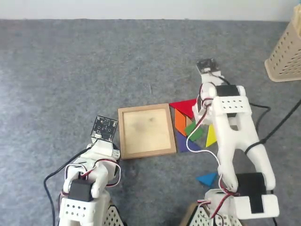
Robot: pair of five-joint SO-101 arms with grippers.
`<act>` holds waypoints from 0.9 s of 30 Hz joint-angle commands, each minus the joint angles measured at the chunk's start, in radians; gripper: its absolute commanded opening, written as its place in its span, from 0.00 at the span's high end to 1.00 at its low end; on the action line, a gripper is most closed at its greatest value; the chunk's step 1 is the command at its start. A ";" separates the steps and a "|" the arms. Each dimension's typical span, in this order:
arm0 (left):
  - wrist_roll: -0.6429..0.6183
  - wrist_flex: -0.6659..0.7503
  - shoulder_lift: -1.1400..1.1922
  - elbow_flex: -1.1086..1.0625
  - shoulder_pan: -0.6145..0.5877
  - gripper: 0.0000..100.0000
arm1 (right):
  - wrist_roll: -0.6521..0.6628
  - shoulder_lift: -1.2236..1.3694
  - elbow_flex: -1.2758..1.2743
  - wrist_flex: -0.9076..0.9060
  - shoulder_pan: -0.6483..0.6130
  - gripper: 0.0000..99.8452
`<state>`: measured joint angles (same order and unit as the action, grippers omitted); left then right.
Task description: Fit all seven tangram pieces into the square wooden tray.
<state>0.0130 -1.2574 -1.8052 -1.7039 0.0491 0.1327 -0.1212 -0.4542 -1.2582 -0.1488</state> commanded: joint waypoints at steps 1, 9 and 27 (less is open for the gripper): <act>-0.008 -0.006 -0.021 0.019 0.008 0.99 | -0.012 -0.062 -0.044 0.038 0.041 0.71; -0.008 -0.006 -0.021 0.019 0.008 0.99 | 0.009 -0.036 -0.123 0.128 0.156 0.71; -0.008 -0.006 -0.021 0.019 0.008 0.99 | 0.017 0.289 -0.032 0.193 0.047 0.71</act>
<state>0.0130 -1.2574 -1.8052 -1.7039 0.0491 0.1343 0.1258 -0.5079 -1.0863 -0.0399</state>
